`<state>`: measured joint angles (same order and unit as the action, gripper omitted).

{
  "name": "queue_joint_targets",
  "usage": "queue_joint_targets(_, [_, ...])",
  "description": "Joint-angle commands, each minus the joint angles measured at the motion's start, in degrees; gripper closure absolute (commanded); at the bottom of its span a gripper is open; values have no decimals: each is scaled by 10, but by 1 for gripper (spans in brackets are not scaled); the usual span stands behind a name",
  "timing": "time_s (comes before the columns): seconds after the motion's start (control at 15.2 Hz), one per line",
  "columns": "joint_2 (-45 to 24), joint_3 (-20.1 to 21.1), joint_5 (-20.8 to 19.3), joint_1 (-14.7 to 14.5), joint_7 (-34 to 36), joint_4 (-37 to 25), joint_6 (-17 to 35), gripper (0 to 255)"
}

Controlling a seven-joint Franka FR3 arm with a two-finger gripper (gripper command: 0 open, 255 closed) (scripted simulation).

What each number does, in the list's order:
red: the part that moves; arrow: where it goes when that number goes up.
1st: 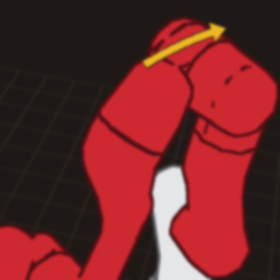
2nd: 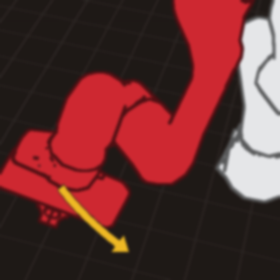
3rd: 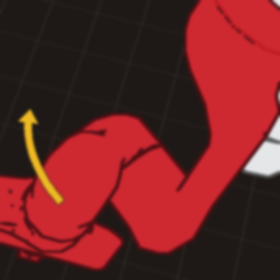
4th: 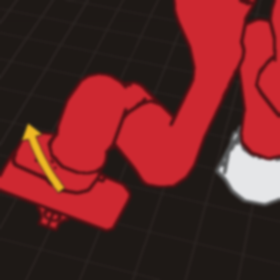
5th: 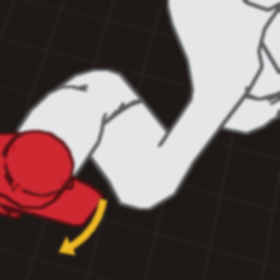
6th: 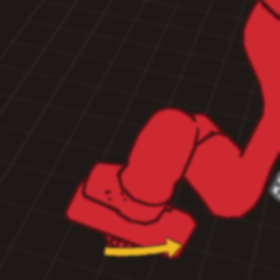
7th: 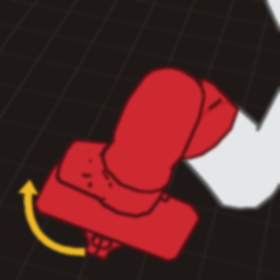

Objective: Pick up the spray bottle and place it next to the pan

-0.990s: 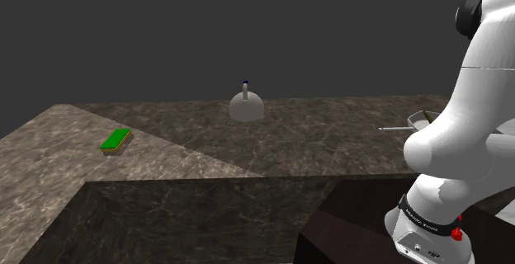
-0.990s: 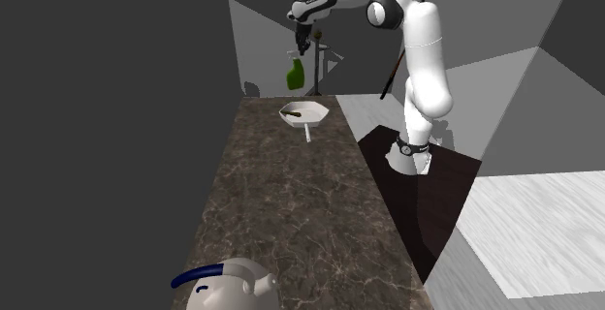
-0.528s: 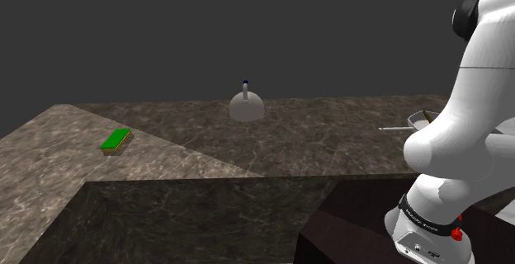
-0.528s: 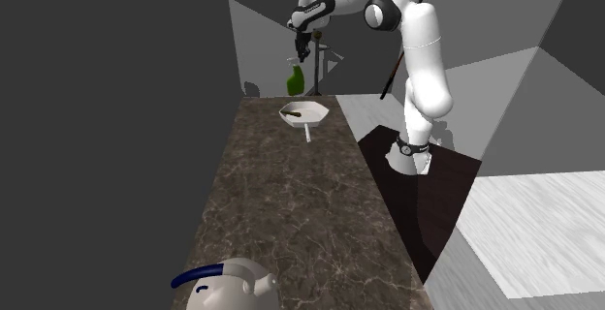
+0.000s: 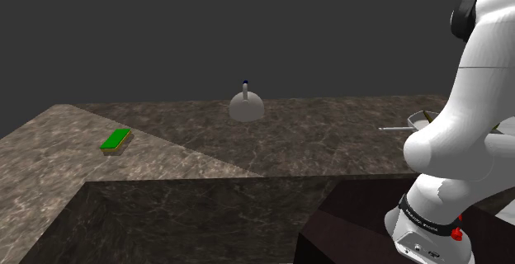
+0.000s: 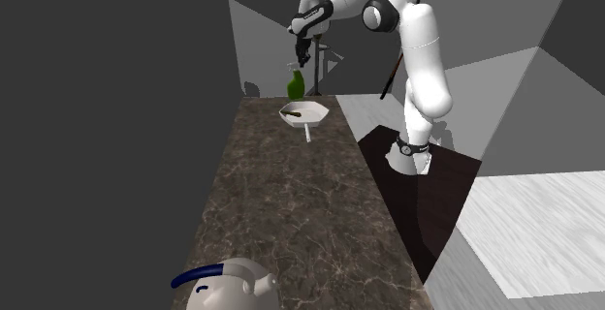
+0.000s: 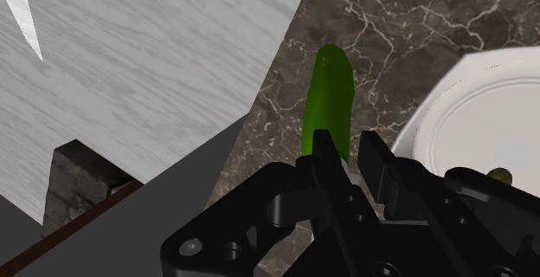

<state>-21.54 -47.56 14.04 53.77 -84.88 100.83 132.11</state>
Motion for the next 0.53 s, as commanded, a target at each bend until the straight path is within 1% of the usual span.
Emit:
queue_joint_targets(0.0, [0, 0, 0, 0, 0, 1, 1, 255])
queue_joint_targets(0.13, [0, 0, 0, 0, 0, 1, 1, 255])
queue_joint_targets(0.2, [0, 0, 0, 0, 0, 1, 1, 0])
queue_joint_targets(0.46, [0, 0, 0, 0, 0, 1, 1, 0])
